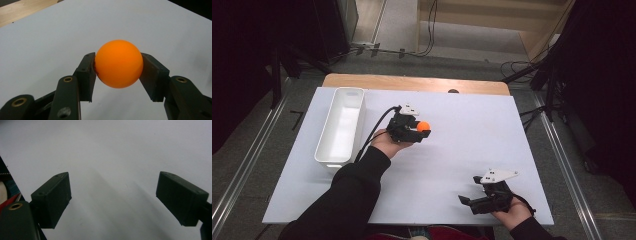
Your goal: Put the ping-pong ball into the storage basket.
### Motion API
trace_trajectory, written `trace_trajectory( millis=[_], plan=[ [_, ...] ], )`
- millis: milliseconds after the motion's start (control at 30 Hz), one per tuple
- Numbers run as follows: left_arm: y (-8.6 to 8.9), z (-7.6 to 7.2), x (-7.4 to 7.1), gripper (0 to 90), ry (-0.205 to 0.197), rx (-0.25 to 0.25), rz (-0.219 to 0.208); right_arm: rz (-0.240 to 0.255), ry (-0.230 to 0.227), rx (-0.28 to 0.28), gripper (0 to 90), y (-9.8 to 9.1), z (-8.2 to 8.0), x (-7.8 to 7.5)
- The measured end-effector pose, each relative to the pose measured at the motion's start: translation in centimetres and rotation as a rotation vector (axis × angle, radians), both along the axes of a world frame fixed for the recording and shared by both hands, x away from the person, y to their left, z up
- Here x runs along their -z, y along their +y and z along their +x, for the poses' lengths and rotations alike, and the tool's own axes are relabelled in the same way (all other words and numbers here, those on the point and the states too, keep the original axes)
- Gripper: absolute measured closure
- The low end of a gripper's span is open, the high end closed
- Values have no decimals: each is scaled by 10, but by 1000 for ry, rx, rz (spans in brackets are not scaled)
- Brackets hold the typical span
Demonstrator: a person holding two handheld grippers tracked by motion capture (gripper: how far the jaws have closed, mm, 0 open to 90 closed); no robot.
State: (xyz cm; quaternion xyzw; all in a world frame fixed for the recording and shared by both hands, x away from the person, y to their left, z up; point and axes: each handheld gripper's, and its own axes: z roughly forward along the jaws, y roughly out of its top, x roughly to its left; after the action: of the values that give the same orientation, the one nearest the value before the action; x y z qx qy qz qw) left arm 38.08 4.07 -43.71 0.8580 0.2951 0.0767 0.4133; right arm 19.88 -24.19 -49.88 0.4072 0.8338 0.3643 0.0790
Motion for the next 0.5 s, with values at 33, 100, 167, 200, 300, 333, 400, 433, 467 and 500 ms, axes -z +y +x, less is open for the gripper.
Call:
trace_trajectory(
  millis=[33, 100, 167, 200, 300, 333, 400, 433, 467, 500],
  plan=[
    [1, 0, -2, 497, 3, 0, 3, 0, 0, 0, 115, 0, 0, 0],
    [2, -1, -4, 497, 2, 2, 5, -2, 0, -1, 115, 0, 0, 0],
    [2, -1, -6, 497, 3, 3, 8, -1, 0, 0, 115, 0, 0, 0],
    [2, -2, -7, 496, 1, 7, 13, -1, 1, -1, 115, 0, 0, 0],
    [2, -3, -11, 496, 2, 13, 19, -1, 0, -1, 115, 0, 0, 0],
    [2, -3, -12, 496, 1, 16, 21, -1, 0, -1, 115, 0, 0, 0],
    [3, -4, -15, 496, -6, 19, 27, -2, -1, -1, 115, 0, 0, 0],
    [3, -4, -16, 496, -1, 17, 28, -2, 0, -1, 115, 0, 0, 0],
    [4, -4, -17, 496, 1, 19, 31, -2, 0, -1, 115, 0, 0, 0],
    [4, -4, -18, 496, 3, 18, 26, -3, 0, -1, 115, 0, 0, 0]
  ],
)
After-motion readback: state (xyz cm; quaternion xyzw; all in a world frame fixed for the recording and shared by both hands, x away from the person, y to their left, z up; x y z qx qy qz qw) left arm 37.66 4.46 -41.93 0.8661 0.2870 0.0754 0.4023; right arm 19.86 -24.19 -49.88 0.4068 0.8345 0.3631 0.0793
